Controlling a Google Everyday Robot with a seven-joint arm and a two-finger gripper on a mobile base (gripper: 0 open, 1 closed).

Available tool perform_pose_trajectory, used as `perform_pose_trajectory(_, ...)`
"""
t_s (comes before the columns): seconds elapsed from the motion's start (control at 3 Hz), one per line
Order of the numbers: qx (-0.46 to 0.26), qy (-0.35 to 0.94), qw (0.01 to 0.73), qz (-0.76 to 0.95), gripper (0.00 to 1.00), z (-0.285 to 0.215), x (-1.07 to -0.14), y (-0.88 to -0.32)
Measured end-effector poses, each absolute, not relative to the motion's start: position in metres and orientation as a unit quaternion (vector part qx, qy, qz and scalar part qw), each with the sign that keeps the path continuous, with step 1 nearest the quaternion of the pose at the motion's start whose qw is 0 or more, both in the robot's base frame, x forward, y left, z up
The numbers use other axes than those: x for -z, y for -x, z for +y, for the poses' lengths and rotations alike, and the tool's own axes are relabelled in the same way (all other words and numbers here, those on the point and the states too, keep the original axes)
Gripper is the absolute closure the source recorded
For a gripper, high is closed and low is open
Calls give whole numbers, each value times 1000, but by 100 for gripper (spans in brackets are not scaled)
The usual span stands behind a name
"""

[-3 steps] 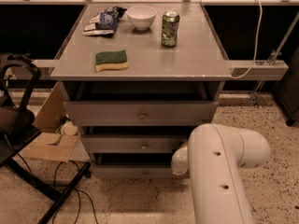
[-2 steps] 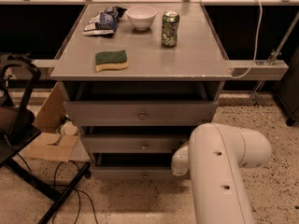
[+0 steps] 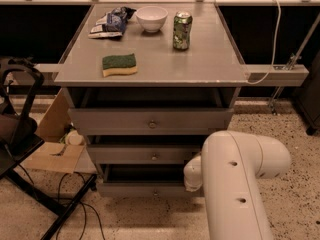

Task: Open bottom drawer

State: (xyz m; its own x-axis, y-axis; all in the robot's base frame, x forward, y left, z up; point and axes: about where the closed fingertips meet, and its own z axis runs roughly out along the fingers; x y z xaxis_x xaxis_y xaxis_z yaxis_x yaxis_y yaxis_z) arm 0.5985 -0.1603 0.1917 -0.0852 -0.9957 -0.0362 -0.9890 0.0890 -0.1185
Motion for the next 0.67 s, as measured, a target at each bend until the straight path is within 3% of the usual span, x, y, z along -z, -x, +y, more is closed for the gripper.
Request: perform_pose_trajectory(0.67,26,676,37,736,100,-162,-192,-589)
